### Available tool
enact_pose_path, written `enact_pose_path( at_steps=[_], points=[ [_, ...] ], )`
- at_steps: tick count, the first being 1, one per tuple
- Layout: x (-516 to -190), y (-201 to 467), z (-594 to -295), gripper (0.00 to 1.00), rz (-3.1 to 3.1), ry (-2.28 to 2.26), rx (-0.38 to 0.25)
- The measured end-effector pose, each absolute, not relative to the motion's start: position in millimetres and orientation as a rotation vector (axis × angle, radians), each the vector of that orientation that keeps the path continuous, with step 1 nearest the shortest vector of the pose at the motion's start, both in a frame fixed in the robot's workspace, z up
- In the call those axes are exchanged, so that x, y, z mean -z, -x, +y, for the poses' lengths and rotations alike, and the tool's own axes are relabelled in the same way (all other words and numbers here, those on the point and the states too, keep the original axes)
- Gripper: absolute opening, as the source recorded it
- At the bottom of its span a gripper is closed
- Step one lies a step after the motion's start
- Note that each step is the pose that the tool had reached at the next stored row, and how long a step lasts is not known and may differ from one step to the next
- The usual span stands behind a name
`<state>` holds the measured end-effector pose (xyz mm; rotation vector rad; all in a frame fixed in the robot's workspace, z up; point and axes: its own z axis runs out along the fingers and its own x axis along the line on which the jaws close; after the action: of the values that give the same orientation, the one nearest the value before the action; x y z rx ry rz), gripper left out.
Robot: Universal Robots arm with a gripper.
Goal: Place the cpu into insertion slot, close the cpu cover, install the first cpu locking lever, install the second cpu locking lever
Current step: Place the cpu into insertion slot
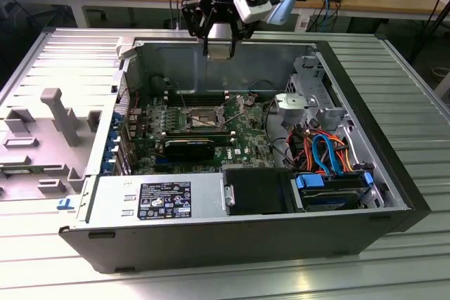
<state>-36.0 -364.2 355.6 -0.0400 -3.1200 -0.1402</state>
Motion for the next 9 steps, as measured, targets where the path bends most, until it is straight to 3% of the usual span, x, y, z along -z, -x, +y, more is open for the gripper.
enact_pose_path(
  at_steps=[9],
  points=[
    [-354.2, 36.2, -365.6, 0.55, -3.12, 0.04, 0.14]
  ],
)
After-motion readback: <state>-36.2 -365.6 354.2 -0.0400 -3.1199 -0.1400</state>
